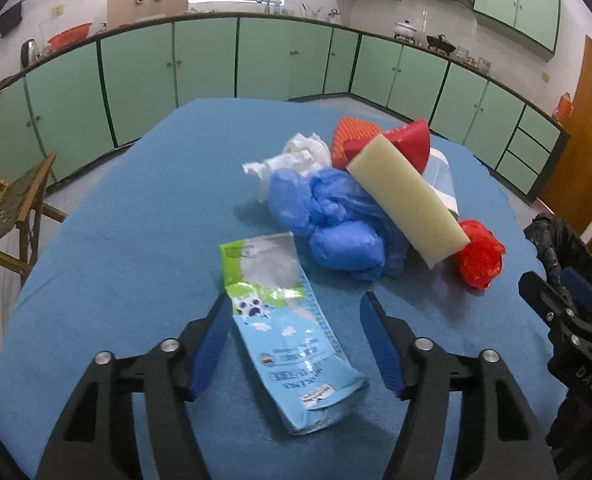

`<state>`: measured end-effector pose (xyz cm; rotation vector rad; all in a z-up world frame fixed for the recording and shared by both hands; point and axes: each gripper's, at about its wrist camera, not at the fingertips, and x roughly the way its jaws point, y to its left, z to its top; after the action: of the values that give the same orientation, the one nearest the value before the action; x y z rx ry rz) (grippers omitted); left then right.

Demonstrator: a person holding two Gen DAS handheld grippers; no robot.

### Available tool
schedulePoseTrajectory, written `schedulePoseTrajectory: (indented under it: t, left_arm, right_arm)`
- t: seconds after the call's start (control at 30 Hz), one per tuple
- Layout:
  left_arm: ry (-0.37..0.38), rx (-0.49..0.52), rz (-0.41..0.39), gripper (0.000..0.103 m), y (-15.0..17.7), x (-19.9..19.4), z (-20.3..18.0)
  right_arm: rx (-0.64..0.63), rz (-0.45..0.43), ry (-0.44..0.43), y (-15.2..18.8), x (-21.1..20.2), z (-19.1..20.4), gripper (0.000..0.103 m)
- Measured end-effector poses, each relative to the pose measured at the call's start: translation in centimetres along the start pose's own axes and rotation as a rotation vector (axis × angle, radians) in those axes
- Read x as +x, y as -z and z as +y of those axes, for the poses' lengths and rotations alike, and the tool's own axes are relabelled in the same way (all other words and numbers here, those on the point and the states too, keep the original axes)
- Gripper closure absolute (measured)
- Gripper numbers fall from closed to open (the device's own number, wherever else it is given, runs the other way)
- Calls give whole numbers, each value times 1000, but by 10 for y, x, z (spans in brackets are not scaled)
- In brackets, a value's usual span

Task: Collect trash
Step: 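Grasp the light-blue milk pouch with the left tool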

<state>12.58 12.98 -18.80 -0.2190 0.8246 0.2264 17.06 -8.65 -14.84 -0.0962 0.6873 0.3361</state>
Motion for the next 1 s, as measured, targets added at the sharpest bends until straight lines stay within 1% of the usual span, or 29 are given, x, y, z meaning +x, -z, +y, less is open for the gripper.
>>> schedulePoseTrajectory:
  t: [0.1, 0.17, 0.2, 0.27, 0.33, 0.37, 0.4, 0.47, 0.6, 0.73, 0.77, 1.0]
  left_arm:
    - [-49, 10, 37, 32, 5, 11, -5]
    - [-63, 6, 63, 31, 8, 18, -6]
    - [-65, 13, 61, 27, 10, 20, -8]
    - [-82, 45, 64, 23, 11, 23, -15]
    - [-90, 44, 63, 23, 10, 24, -18]
    - [-87, 44, 60, 35, 9, 25, -18]
    - [-86, 49, 54, 50, 8, 24, -19]
    - [-79, 54, 53, 54, 6, 24, -20]
    - [-68, 37, 50, 58, 5, 23, -15]
    - [-69, 12, 27, 61, 0, 14, -3]
    - [-72, 4, 16, 63, -2, 10, 0]
    - [-88, -51, -38, 63, -13, -5, 19]
  right_arm:
    - [3, 3, -2, 1, 1, -2, 9]
    - [10, 6, -6, 2, 2, -4, 9]
    - [15, 8, -8, 3, 3, -5, 9]
    - [21, 13, -13, 3, 4, -6, 9]
    - [26, 15, -15, 4, 5, -7, 9]
    - [28, 16, -17, 4, 6, -7, 9]
    - [29, 17, -19, 4, 5, -7, 9]
    - [28, 17, -21, 4, 5, -7, 9]
    - [20, 18, -23, 3, 5, -5, 9]
    - [3, 14, -34, -2, 5, -1, 9]
    - [0, 12, -35, -4, 6, 0, 9]
    - [-14, 8, -57, -18, 19, 16, 9]
